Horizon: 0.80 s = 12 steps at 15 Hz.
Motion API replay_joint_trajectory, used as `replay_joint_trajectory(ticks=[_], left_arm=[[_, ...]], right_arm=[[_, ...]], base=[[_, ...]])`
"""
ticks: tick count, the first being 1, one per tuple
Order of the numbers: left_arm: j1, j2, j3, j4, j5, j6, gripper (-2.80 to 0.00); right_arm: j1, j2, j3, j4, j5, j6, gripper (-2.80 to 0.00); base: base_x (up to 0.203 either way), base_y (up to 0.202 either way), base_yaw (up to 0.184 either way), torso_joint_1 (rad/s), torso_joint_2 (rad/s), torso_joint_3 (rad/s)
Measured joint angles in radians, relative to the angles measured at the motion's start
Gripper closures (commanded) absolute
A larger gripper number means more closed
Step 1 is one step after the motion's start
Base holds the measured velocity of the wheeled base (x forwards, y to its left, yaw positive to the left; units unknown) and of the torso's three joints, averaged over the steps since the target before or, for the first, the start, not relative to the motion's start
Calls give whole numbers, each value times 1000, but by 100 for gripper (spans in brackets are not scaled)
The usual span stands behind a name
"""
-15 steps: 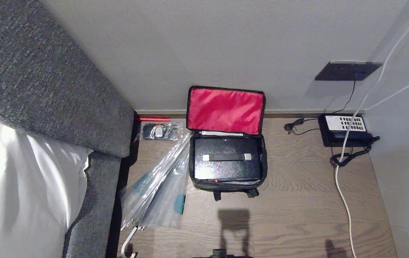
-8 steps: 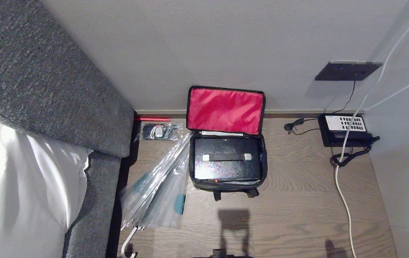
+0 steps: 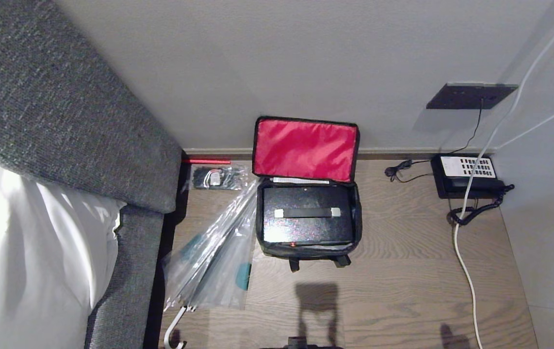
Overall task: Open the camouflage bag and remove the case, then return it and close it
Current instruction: Grip the handle
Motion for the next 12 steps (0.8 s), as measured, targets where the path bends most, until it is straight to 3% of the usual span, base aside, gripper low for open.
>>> replay_joint_trajectory(ticks=[8, 12], left_arm=[[0, 0, 0, 6, 0, -2, 0], [0, 0, 0, 6, 0, -6, 0]], right_arm=[[0, 0, 0, 0, 0, 0, 0], [0, 1, 0, 0, 0, 0, 0]], base=[[0, 0, 0, 0, 0, 0], [0, 0, 0, 3, 4, 144]])
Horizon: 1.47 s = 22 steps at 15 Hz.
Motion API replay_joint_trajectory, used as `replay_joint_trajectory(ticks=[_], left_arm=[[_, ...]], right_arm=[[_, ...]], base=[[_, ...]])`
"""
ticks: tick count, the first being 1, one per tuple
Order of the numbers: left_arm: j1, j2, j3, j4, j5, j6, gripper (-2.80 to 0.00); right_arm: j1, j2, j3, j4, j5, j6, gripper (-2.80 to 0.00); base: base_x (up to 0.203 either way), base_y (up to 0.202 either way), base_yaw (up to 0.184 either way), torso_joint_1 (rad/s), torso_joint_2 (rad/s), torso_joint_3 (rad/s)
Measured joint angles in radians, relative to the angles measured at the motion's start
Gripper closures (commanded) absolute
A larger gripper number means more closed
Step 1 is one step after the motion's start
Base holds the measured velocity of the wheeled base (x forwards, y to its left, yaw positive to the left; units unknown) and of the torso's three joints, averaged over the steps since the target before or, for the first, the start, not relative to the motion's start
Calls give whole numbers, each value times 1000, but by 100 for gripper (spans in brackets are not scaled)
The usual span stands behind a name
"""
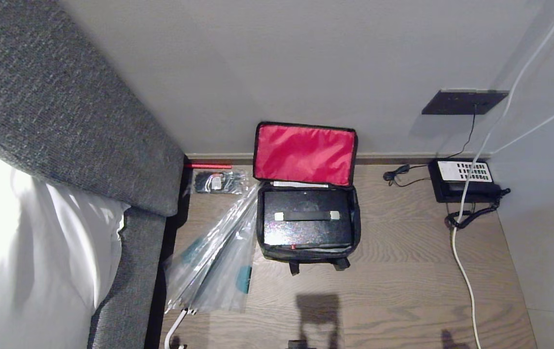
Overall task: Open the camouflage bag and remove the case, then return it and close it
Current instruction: Grip the handle
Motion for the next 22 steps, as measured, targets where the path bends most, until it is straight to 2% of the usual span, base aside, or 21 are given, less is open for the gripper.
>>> replay_joint_trajectory(ticks=[6, 22], left_arm=[[0, 0, 0, -2, 0, 11, 0], [0, 0, 0, -2, 4, -18, 0]], right_arm=[[0, 0, 0, 0, 0, 0, 0], [0, 0, 0, 0, 0, -1, 0]], base=[[0, 0, 0, 1, 1, 145], [0, 0, 0, 1, 0, 17]])
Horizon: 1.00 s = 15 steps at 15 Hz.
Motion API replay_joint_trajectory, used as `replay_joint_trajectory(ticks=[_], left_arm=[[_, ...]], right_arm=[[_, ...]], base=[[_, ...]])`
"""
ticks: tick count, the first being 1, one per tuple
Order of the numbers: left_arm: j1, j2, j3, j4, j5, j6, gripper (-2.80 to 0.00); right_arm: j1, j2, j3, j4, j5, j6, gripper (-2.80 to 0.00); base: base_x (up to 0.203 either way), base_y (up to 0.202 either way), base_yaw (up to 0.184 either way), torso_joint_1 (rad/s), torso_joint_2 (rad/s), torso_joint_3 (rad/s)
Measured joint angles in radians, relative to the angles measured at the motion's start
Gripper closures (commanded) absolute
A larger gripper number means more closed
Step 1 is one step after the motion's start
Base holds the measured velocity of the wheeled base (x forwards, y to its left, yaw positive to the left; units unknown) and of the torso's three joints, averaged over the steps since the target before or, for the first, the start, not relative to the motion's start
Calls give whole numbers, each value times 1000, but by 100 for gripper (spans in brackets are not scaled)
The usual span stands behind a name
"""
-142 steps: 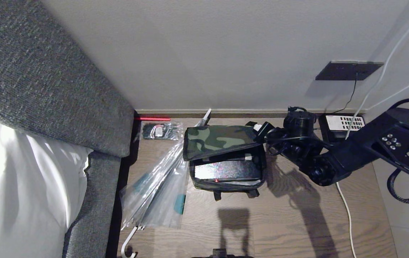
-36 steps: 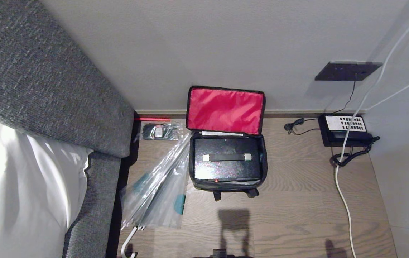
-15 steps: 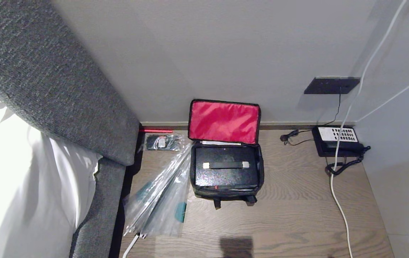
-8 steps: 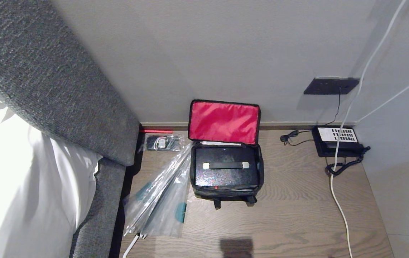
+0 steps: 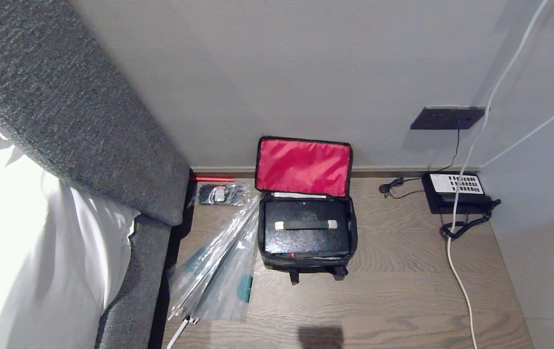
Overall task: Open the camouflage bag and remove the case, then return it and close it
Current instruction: Grip the handle
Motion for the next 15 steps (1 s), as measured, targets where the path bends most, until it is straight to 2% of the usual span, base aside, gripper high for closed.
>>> replay_joint_trajectory(ticks=[4, 13, 15], left_arm=[[0, 0, 0, 0, 10, -15, 0], [0, 0, 0, -1, 9, -12, 0], [0, 0, 0, 0, 7, -10, 0]], right_arm=[[0, 0, 0, 0, 0, 0, 0], [0, 0, 0, 0, 0, 1, 0], [0, 0, 0, 0, 0, 0, 0]], base=[[0, 0, 0, 1, 0, 141], [0, 0, 0, 0, -1, 5], [-159, 0, 3, 2, 2, 9]])
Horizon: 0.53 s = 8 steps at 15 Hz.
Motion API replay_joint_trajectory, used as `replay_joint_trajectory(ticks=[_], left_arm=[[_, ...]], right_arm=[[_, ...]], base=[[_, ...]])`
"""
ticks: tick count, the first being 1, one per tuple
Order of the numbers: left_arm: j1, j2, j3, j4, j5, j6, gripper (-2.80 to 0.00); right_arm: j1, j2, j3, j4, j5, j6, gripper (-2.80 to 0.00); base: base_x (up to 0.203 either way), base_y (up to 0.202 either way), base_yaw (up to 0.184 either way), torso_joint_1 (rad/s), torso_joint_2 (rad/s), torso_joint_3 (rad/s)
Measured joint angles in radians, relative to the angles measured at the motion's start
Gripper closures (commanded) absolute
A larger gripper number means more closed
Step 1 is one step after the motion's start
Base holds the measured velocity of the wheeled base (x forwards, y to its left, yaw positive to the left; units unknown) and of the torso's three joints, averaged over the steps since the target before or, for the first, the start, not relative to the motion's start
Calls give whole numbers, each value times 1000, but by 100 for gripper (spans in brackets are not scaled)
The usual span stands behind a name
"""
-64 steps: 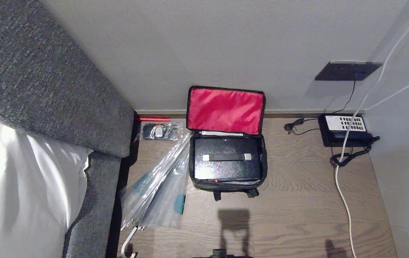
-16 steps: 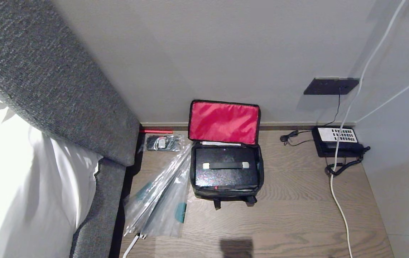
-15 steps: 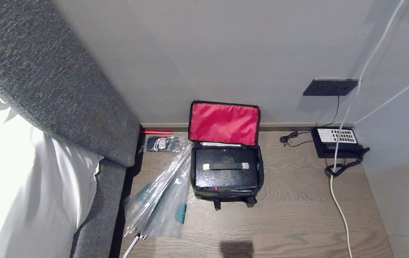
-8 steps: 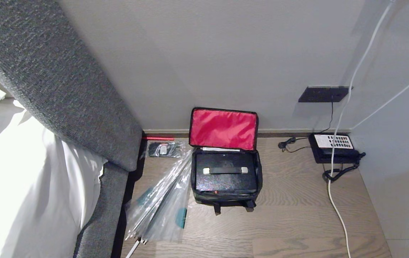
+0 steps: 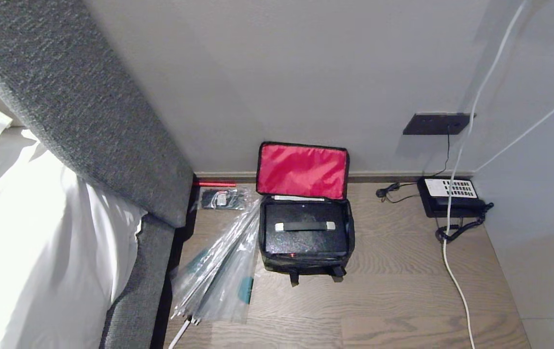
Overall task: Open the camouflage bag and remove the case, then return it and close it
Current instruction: Grip the handle
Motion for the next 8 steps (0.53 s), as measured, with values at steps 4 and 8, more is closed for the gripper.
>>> replay_joint_trajectory(ticks=[4, 8], left_arm=[[0, 0, 0, -2, 5, -7, 0], [0, 0, 0, -4, 6, -7, 0]], right_arm=[[0, 0, 0, 0, 0, 0, 0], [0, 0, 0, 0, 0, 0, 0]], base=[[-50, 0, -1, -2, 0, 3], [0, 0, 0, 0, 0, 0]])
